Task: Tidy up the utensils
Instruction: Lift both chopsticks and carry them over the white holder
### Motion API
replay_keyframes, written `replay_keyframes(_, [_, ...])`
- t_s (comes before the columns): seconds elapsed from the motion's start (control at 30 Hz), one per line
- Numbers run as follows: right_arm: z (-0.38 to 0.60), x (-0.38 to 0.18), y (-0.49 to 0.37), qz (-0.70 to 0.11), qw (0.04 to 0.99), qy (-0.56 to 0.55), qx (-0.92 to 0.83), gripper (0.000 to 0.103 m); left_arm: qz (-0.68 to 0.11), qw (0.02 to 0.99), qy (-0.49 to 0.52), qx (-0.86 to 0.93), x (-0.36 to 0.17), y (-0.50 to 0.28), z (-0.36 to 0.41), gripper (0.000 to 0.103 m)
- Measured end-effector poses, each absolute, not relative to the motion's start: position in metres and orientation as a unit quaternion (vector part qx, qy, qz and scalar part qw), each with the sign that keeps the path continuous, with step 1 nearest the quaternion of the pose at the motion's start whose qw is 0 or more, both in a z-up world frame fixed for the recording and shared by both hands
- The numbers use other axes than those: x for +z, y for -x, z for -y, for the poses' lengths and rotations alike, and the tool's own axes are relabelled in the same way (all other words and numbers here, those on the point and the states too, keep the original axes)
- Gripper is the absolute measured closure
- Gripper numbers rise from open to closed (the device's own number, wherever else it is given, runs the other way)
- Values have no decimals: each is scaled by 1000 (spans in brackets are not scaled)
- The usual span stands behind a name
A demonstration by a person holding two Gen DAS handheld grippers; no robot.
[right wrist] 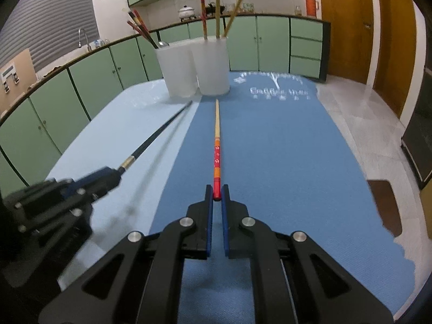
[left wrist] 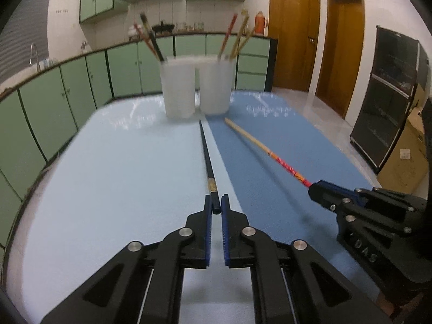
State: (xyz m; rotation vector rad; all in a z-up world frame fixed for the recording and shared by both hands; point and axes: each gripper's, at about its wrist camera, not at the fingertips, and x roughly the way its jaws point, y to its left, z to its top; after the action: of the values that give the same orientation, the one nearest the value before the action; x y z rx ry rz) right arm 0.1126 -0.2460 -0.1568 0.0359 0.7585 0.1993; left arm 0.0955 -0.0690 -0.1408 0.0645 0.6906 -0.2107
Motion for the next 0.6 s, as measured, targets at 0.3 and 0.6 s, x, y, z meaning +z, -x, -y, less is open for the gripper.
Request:
replay_keyframes(0.3, [253, -94, -112, -310, 945, -10, 103, 98, -263, 958, -18, -111, -70, -95, 62, 97])
replay_keyframes(0.6, [265, -30, -130, -276, 954, -27, 117, 98, -208, 969, -18, -131, -17, -108, 63, 97])
